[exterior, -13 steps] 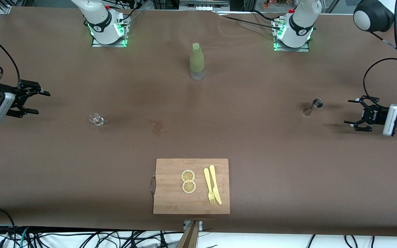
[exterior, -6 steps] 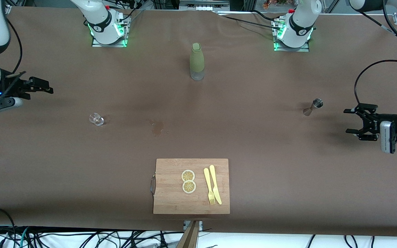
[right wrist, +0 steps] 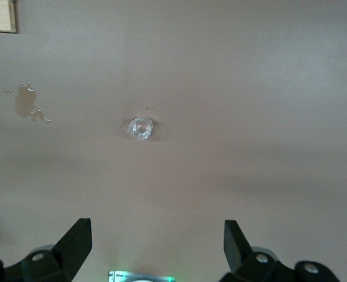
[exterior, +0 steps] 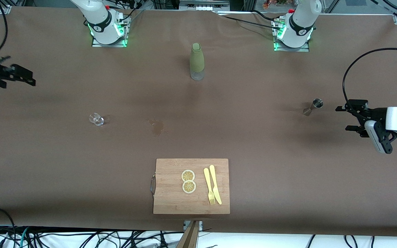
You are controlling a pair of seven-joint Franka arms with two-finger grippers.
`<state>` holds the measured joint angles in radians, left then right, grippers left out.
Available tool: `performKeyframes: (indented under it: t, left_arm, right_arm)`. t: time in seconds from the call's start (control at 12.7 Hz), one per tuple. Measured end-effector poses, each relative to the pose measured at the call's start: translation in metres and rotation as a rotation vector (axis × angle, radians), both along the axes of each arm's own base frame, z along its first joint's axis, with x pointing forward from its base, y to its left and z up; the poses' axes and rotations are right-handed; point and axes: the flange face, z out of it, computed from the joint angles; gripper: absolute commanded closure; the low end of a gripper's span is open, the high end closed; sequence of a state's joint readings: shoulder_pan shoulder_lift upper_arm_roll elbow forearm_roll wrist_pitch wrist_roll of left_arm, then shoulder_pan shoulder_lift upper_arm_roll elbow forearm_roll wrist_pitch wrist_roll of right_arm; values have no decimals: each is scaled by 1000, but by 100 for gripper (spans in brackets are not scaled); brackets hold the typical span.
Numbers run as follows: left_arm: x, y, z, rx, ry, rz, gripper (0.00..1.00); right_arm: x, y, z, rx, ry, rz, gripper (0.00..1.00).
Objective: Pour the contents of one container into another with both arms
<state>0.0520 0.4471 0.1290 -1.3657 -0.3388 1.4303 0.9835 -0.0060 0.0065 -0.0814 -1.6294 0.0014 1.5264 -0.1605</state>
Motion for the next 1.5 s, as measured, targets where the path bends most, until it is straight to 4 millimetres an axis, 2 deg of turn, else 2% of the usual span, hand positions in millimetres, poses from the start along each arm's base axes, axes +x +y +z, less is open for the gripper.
performKeyframes:
  t: [0.16, 0.47, 0.71, 0.87, 1.03, 1.18, 1.5]
  left_arm:
    - [0, -13, 31, 99, -77, -41, 0]
    - [-8, -21, 102, 204, -226, -50, 0]
    - [-20, -60, 143, 306, -223, 181, 0]
    - [-32, -73, 154, 339, -164, 345, 0]
    - [-41, -73, 160, 371, -101, 472, 0]
    - [-51, -73, 166, 395, -51, 541, 0]
    - [-59, -56, 177, 401, -47, 593, 0]
  right_arm:
    - [-3, -8, 8, 0, 5, -83, 0]
    - [-1, -7, 4, -10, 13, -179, 0]
    - [9, 2, 6, -7, -43, -168, 0]
    - [12, 16, 4, -5, -46, -144, 0]
    - [14, 26, 2, -6, -44, -132, 0]
    - [15, 27, -1, -6, -41, -130, 0]
    - [15, 27, -1, -6, -40, -130, 0]
